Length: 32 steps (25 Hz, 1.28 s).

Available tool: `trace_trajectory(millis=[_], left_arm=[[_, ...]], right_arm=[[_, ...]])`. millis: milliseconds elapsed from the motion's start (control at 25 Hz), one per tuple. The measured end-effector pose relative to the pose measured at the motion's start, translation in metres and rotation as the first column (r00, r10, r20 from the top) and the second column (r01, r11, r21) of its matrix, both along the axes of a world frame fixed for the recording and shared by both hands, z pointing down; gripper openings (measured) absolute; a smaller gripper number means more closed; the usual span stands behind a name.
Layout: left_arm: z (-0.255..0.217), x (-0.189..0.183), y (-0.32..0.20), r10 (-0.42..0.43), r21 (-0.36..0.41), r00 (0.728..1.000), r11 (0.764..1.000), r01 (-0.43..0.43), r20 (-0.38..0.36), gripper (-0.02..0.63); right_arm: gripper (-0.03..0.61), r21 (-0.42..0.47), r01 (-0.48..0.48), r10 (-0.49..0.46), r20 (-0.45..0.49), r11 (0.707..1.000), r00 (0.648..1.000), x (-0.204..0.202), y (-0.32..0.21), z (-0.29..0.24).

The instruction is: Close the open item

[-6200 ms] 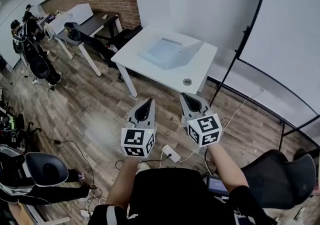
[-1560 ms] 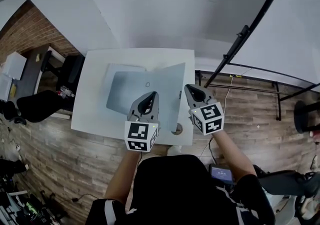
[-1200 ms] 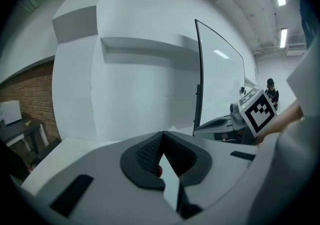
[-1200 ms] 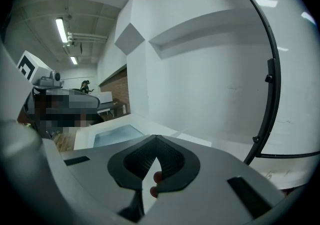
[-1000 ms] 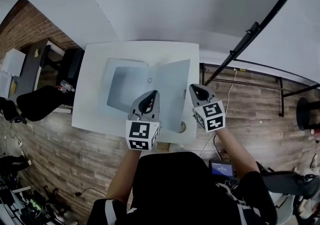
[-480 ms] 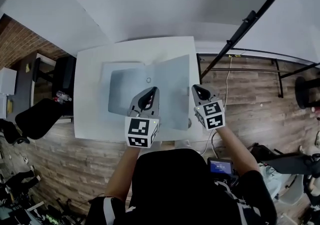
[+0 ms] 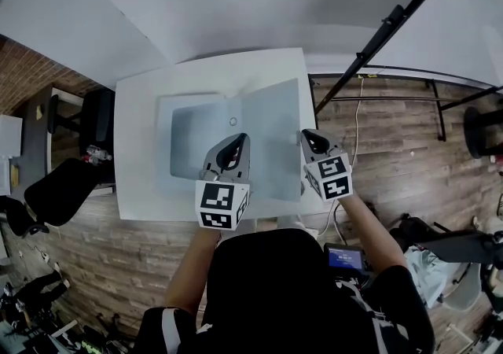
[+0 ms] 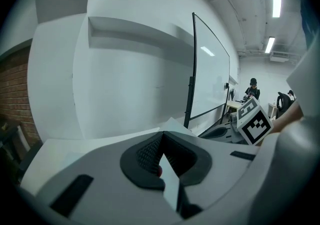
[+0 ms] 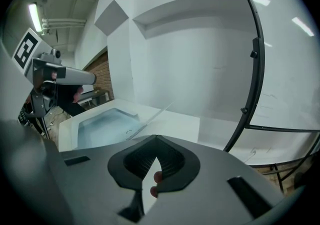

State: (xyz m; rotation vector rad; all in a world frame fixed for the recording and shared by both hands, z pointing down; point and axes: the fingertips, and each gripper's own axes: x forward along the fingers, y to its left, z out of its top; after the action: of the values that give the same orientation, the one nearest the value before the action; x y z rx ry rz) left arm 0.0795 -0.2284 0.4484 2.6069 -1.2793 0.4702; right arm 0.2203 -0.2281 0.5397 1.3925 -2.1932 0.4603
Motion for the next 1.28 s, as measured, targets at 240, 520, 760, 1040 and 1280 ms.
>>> trace_trajectory(millis=[240, 520, 760, 1040, 1280], left_arm=[[-0.004, -0.012, -0.004, -0.031, 0.024, 0.999, 0.999, 0.030, 0.019, 0.011], [-0.009, -0.034, -0.004, -0.095, 0.040, 0.995, 0.995, 0.094, 0.011, 0.011], [-0.021, -0.057, -0.004, -0.139, 0.083, 0.990, 0.987, 0.135, 0.033, 0.011], [-0.033, -0.094, 0.001, -0.229, 0.104, 0.973, 0.969, 0.226, 0.019, 0.011], [-0.039, -0.120, 0.009, -0.300, 0.112, 0.954, 0.948, 0.297, 0.007, 0.011]], right_arm=[[0.038, -0.003, 0.026, -0.026, 0.005, 1.000, 1.000, -0.011, -0.003, -0.002], [0.038, 0.034, 0.087, -0.088, 0.016, 0.996, 0.996, -0.035, -0.007, -0.018], [0.038, 0.082, 0.167, -0.168, 0.014, 0.983, 0.986, -0.067, -0.013, -0.041], [0.038, 0.123, 0.272, -0.275, 0.009, 0.955, 0.961, -0.111, -0.017, -0.065], [0.038, 0.153, 0.351, -0.356, 0.003, 0.924, 0.935, -0.144, -0.020, -0.080]])
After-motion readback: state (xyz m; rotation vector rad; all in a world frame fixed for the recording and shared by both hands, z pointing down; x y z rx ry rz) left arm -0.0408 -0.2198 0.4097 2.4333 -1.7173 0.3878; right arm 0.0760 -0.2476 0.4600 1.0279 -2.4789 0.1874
